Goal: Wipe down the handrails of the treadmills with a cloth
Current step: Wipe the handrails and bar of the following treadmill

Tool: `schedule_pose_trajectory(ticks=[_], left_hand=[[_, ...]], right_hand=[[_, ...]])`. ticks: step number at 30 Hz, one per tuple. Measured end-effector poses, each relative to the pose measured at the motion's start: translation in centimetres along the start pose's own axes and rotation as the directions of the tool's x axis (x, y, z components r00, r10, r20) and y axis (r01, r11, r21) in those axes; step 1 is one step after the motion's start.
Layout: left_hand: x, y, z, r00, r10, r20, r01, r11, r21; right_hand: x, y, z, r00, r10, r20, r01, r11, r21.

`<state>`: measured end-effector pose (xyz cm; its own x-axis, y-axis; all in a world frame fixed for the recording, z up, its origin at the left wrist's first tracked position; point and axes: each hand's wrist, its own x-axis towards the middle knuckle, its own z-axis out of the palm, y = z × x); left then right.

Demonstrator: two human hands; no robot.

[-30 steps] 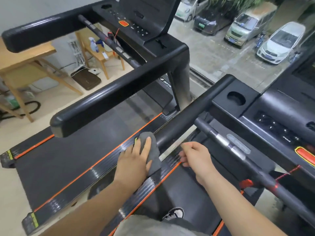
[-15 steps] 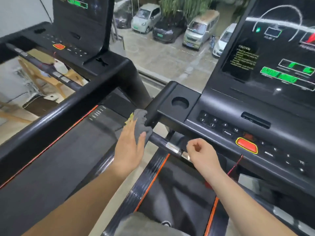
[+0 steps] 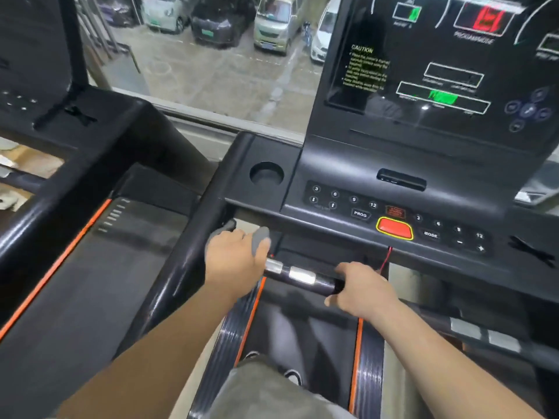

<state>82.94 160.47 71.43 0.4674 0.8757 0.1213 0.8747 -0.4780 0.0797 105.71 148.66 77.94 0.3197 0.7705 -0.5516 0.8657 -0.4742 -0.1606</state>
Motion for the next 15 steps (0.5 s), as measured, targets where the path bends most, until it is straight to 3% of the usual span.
schedule_pose_trajectory(ticks=[3,6,9,13,15], left_hand=[[-1.1,2.3,0.1,0.994,-0.09,-0.062,0.085,0.993,-0.084],[-2.3,2.2,0.1,0.989,0.136,-0.062,-0.145,0.972,-0.182],[-1.7,-1.4,0.3,0.927,0.376,0.004,-0.369,0.912,-0.181],[0.5,-5.9,1.6,0.935,0.29,0.203,-0.275,0.956,-0.098],[-0.1,-3.7,0.7,0.971,0.182,0.153,-0.163,0.979,-0.126]], right_hand=[[-0.2,0.2,0.5,0.995,0.089,-0.039,-0.085,0.993,0.08],[0.0,-0.4,-0.1,0.988,0.149,-0.028,-0.147,0.987,0.058],[0.2,-1.2,-0.6,0.982,0.189,-0.01,-0.189,0.982,0.022],[-0.1,-1.5,-0.6,0.977,0.214,-0.013,-0.213,0.976,0.039],[-0.2,-1.5,-0.7,0.974,0.228,0.0,-0.227,0.971,0.076]])
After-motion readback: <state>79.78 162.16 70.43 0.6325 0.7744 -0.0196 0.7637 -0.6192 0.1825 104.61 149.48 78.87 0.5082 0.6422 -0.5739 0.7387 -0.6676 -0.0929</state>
